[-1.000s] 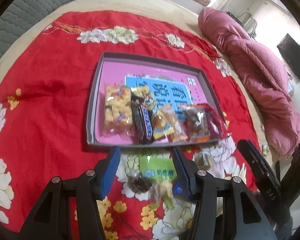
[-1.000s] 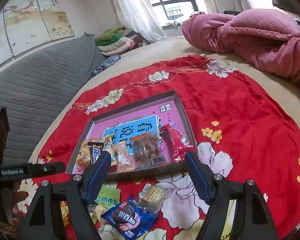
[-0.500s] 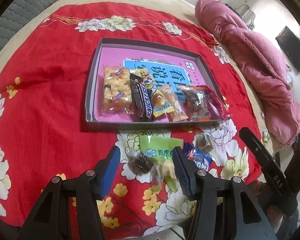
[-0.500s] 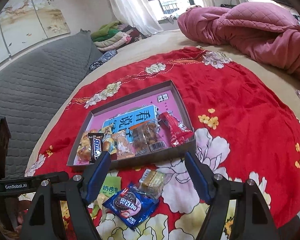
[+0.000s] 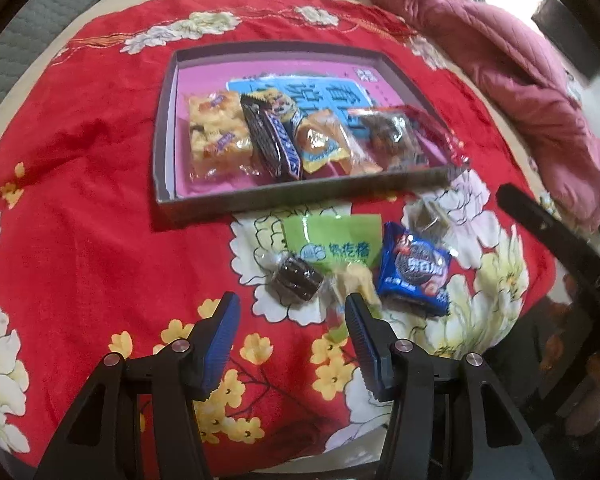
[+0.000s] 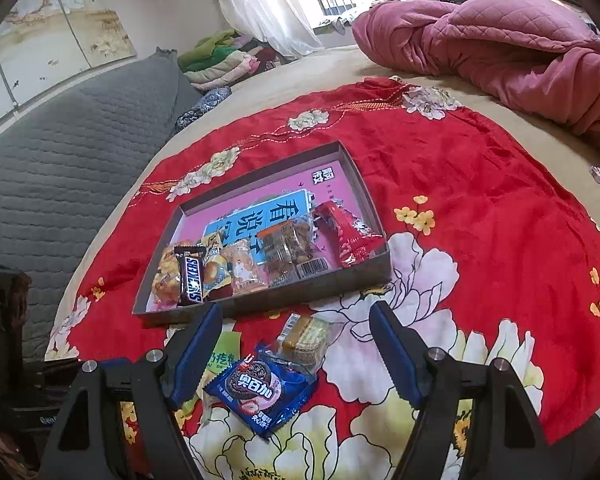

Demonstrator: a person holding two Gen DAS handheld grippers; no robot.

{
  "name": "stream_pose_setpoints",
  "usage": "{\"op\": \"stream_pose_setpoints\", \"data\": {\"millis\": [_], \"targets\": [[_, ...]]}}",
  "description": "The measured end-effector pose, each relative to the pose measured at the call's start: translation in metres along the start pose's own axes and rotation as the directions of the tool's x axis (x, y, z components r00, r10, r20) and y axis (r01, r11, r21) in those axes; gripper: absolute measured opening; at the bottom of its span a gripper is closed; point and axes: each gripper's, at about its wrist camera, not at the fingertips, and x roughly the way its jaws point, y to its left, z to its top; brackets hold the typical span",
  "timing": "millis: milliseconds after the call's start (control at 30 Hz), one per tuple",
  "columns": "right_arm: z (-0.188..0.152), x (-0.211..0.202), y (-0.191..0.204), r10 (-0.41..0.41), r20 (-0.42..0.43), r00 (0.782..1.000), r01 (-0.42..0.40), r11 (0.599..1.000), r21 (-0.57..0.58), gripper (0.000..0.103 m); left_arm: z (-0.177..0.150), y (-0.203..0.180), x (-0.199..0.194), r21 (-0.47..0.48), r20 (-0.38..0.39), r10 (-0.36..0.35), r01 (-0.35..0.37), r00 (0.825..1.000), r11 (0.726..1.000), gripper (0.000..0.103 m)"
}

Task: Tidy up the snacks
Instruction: 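Withdraw both open grippers from the box toward the loose snacks, then grasp the dark wrapped candy with left gripper while right gripper grasps the wafer pack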

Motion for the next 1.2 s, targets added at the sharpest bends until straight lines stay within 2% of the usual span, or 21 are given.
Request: {"op": "stream_pose_setpoints", "data": {"millis": [200, 567, 833, 933, 1200], "targets": [[-0.002, 0.005, -0.001, 0.004, -0.025, 1.000, -0.004, 1.000, 0.002, 0.075, -0.001, 0.002, 0.012, 0.022, -0.010, 0.018, -0.018, 1.000, 1.000, 0.056], [-0.013, 0.036, -0.004, -0.030, -0.140, 0.990, 0.031, 0.999, 0.006, 0.075, 0.001, 0.000, 0.035, 0.048, -0.028, 0.012, -0.011, 1.000, 0.999, 0.056], [-0.016, 0.064, -0.003, -0.051, -0.197, 0.979, 0.058, 0.998, 0.028, 0.075, 0.005, 0.009, 0.041, 0.035, -0.008, -0.034, 0.035, 0.999, 0.999, 0.056], [-0.017, 0.072, 0.001, -0.062, -0.208, 0.976, 0.066, 0.998, 0.012, 0.072, 0.008, 0.011, 0.042, 0.034, -0.003, -0.055, 0.055, 0.998, 0.998, 0.056], [-0.019, 0.082, 0.006, -0.089, -0.218, 0.972, 0.087, 0.996, -0.018, 0.057, 0.011, 0.011, 0.047, 0.037, 0.008, -0.077, 0.077, 0.997, 0.996, 0.055]]}}
